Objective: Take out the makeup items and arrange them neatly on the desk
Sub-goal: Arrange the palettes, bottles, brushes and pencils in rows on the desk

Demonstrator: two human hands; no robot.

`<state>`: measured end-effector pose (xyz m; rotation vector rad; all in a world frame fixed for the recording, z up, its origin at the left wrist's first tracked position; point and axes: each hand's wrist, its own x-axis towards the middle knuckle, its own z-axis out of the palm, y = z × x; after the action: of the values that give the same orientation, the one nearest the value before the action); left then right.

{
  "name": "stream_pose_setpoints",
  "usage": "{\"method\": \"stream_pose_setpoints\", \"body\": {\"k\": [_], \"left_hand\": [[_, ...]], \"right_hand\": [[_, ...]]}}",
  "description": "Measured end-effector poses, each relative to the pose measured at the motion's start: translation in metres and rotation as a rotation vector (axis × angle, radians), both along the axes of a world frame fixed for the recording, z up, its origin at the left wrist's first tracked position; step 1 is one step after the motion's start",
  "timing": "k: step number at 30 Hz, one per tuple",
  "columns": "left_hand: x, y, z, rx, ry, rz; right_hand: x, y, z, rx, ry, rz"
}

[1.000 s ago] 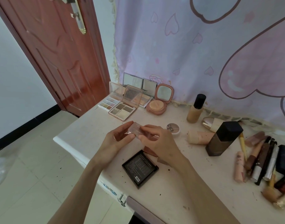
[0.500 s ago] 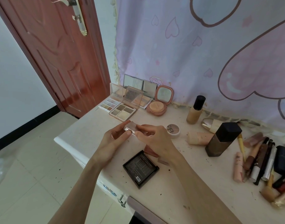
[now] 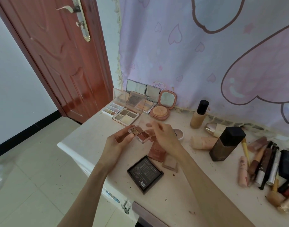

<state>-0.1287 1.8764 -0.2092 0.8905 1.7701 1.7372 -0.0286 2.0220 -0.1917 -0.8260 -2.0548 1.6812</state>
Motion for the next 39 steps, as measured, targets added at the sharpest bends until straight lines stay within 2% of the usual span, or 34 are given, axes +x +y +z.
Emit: {"method": "stream_pose_setpoints", "body": {"k": [5,11,19,24,28,39], "left_hand": [[0.003,0.017,-0.004,-0.045,0.058,0.258],[0.003,0.033,-0.005,-0.263,0.318,0.261],[0.011,0.048,-0.017,-0.528,0.686,0.479],[0.01,0.05,-0.017,-0.584,0.698,0.496],[0.008,0.05,-0.017,-0.607,0.682,0.512],[0.002,0.054,-0.017,-0.652,0.69,0.518]], "right_hand": [[-0.012,0.019,0.011,-0.031,-0.056,-0.127],[-0.028,0.041,0.027,-0.011,-0.065,-0.129],[-0.04,0.049,0.019,0.136,-0.131,-0.113],[-0.05,0.05,0.019,0.294,-0.141,-0.201],[-0.056,0.052,0.021,0.481,-0.238,-0.217],[-0.065,0.059,0.025,0.492,-0.216,-0.244]]}}
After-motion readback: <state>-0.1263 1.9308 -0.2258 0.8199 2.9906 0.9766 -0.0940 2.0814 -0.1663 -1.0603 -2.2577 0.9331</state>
